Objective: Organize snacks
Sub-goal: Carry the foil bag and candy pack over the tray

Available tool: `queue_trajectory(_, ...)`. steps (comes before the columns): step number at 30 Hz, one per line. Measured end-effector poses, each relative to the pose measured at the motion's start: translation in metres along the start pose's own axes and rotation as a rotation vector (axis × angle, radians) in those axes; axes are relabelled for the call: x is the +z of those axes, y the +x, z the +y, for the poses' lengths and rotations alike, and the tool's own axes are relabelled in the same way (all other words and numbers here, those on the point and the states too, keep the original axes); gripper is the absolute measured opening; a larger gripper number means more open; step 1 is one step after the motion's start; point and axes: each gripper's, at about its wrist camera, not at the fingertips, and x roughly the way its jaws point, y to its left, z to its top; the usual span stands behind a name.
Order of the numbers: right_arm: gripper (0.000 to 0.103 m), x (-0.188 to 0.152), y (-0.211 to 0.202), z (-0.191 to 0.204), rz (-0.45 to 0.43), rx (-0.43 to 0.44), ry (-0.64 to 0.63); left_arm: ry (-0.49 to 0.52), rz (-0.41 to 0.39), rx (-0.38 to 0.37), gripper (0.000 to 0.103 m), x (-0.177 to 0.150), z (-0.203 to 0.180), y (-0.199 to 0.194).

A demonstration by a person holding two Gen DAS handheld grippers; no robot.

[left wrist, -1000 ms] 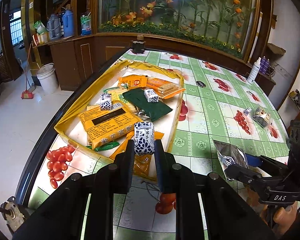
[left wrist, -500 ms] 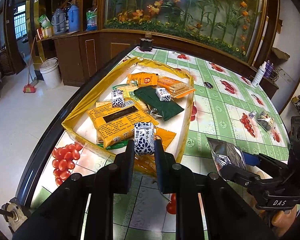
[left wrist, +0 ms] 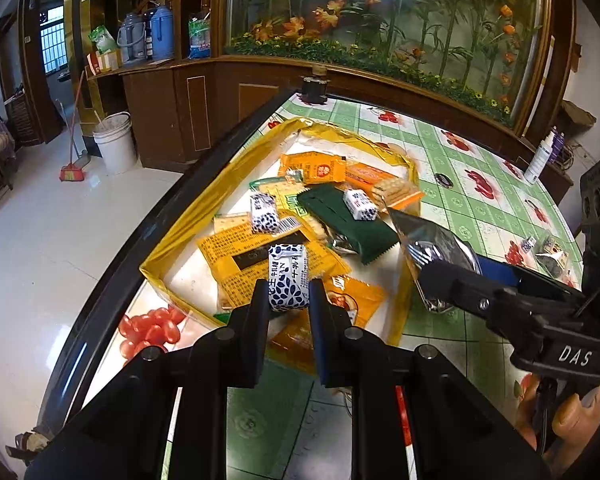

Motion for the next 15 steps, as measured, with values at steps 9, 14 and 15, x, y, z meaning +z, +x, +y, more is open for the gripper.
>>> queue_trajectory(9, 0.077, 0.016, 0.015, -0.005, -0.035, 0.016, 0.035, -0.021, 0.002, 0.009, 0.017, 0.011, 0.011, 0.012)
queue_trajectory(14, 0.077, 0.016, 0.016, -0.017, -0.057, 0.012, 0.085, -0.030, 0.002, 0.008, 0.016, 0.016, 0.014, 0.017)
queue_trajectory(15, 0.077, 0.017, 0.017, -0.020, -0.056, 0.006, 0.090, -0.034, 0.004, 0.005, 0.016, 0.017, 0.015, 0.018)
